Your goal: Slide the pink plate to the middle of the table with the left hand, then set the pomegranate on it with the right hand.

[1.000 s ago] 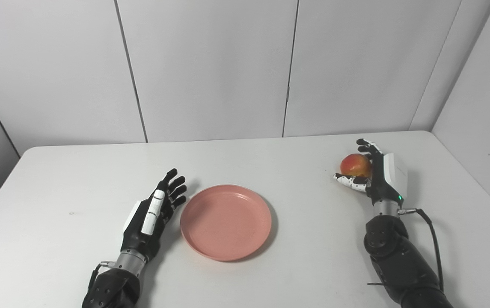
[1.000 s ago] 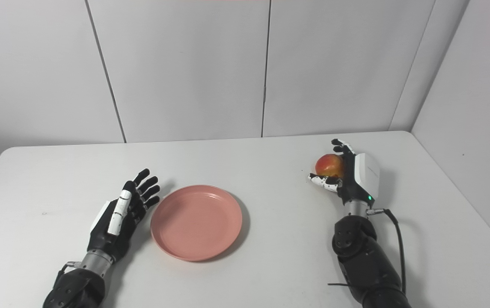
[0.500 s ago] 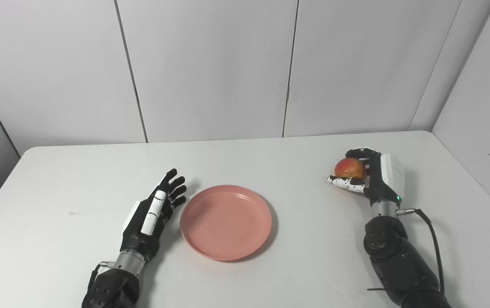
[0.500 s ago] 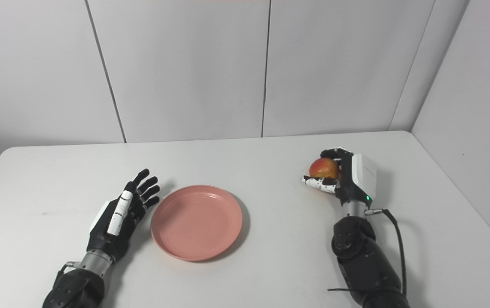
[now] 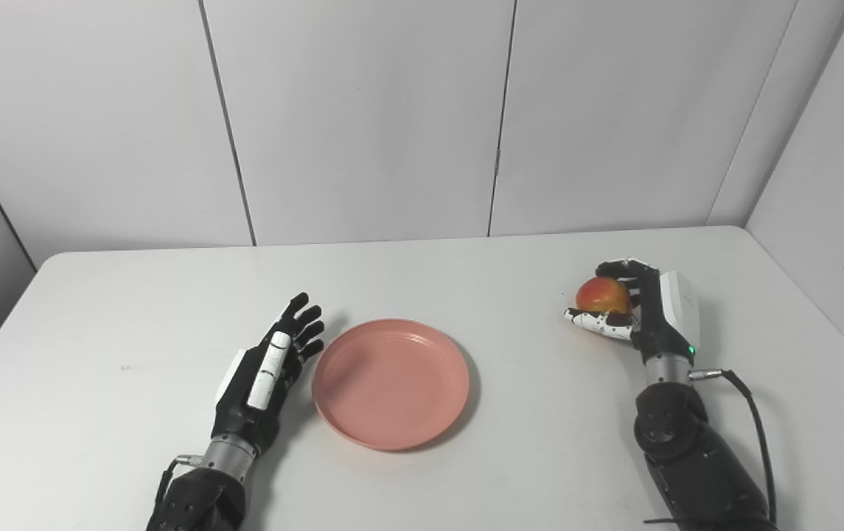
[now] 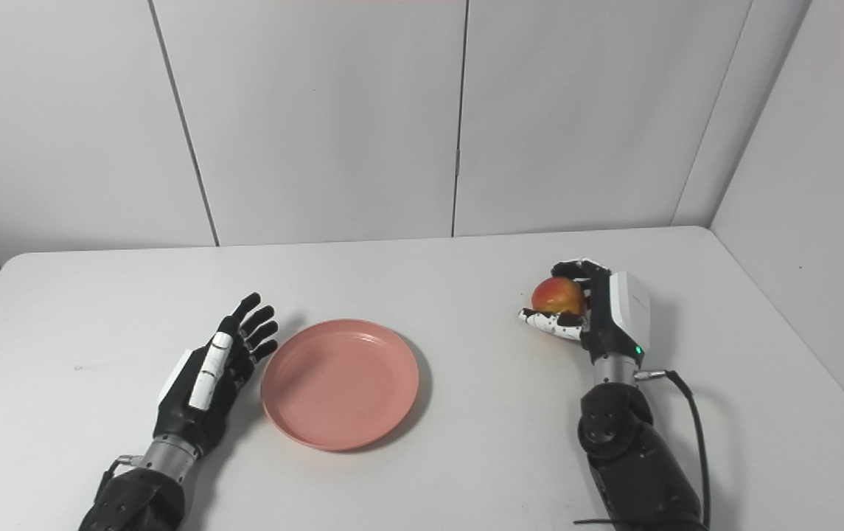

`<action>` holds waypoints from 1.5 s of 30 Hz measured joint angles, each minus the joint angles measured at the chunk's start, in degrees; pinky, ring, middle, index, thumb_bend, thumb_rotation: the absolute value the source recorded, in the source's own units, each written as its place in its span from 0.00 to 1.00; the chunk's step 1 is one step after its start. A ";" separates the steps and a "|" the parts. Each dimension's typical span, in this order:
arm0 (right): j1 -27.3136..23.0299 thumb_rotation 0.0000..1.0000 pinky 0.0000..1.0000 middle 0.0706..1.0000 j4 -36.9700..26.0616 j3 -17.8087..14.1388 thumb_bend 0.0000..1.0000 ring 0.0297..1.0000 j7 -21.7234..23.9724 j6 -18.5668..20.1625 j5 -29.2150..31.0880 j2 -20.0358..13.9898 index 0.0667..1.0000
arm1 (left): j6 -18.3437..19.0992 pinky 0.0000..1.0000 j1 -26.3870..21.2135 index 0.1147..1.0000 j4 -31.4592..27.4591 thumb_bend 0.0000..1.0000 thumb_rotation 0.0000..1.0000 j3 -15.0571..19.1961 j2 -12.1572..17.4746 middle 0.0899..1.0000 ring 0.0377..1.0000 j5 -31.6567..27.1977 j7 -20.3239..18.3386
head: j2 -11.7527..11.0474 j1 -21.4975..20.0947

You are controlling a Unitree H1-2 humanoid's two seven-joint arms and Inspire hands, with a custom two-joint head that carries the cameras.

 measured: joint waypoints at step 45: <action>6.49 0.00 0.36 0.46 -24.62 12.22 0.51 0.38 19.81 -2.63 -3.23 11.68 0.51 | -4.71 0.90 -0.78 0.91 1.50 0.59 0.97 -1.39 -2.96 0.93 0.92 5.30 6.44 | 0.18 5.01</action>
